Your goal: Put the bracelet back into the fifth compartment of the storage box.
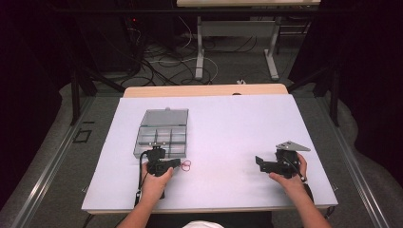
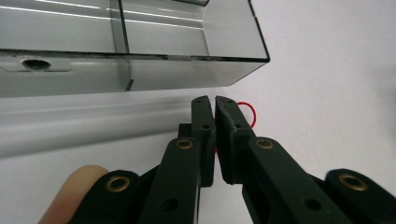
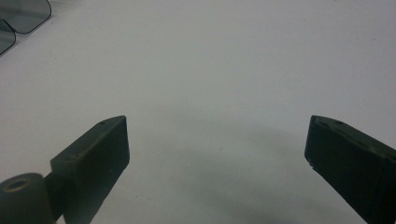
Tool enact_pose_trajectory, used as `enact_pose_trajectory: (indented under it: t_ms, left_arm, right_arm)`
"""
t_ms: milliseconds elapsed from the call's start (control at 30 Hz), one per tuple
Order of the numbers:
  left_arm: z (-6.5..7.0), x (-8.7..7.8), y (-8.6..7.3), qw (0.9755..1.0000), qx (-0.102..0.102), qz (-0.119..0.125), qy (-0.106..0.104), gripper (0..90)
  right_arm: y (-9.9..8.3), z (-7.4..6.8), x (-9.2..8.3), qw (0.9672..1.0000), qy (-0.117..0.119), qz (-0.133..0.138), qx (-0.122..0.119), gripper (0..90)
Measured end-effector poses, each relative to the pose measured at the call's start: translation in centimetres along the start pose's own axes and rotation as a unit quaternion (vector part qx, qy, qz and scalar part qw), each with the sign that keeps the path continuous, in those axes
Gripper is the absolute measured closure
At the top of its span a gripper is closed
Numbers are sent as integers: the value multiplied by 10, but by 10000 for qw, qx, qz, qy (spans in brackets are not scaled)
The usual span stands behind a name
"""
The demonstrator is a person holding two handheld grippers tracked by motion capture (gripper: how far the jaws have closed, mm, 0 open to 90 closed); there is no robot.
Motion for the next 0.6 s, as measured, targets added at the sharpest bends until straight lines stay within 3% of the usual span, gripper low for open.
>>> enact_pose_trajectory:
  t_ms: [600]
  left_arm:
    - [14,-11,3,9995,261,117,-96,870]
  right_arm:
    - [0,1,1,10000,16,-5,34,62]
Point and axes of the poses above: each handheld gripper's, and its own axes: x roughly forward along the jaws, y roughly out of its top, z roughly to its right, the point moved 4 cm from there along x, roughly forward along the jaws, and after that the axes turned 9 degrees about -y, right-handed, at the moved point
